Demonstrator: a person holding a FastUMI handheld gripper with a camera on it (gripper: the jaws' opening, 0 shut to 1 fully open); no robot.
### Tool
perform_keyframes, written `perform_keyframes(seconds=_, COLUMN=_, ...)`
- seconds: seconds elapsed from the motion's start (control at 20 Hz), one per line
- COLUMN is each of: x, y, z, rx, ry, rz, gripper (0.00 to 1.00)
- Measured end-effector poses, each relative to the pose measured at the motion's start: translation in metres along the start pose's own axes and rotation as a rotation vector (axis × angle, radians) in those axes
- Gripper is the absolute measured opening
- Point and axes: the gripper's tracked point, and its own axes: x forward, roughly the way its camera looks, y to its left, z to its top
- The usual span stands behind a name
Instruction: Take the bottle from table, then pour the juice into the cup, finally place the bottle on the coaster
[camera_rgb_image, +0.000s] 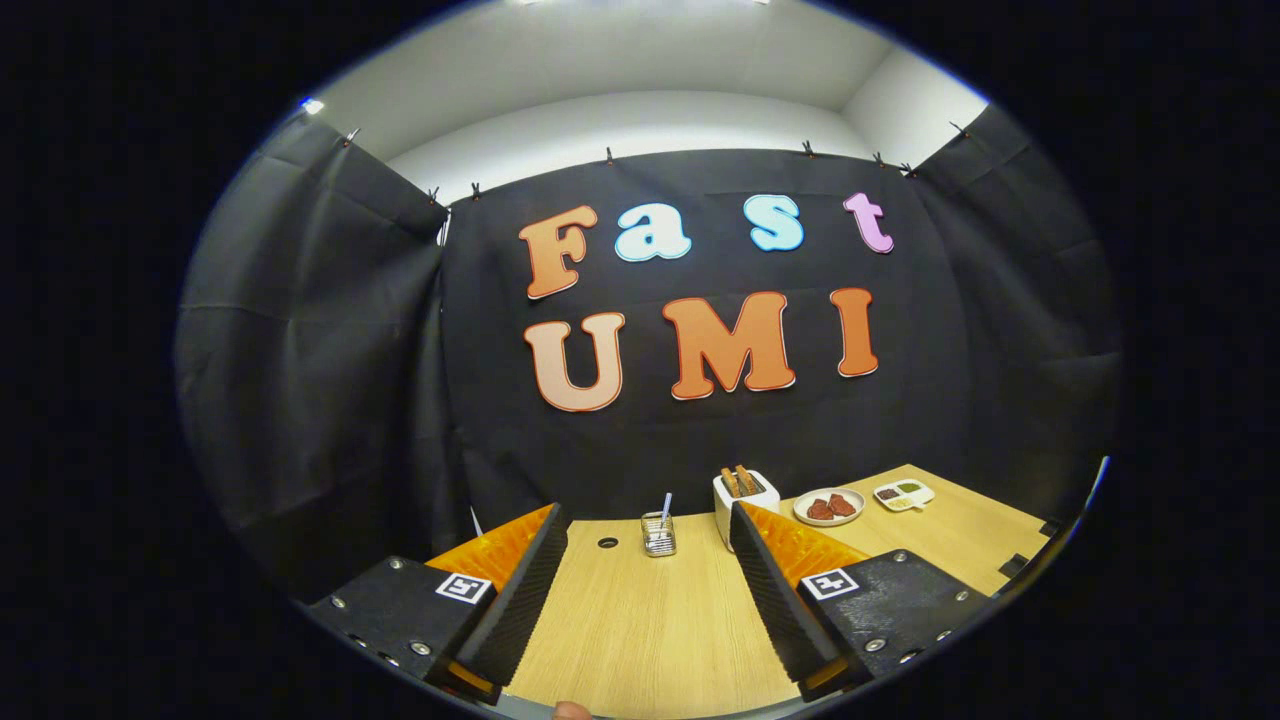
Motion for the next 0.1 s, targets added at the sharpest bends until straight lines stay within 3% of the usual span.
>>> perform_keyframes(seconds=0.1, x=-0.0029, y=0.0006, z=-0.0039, rx=-0.001, ry=0.006, rz=-0.005, gripper=0.97)
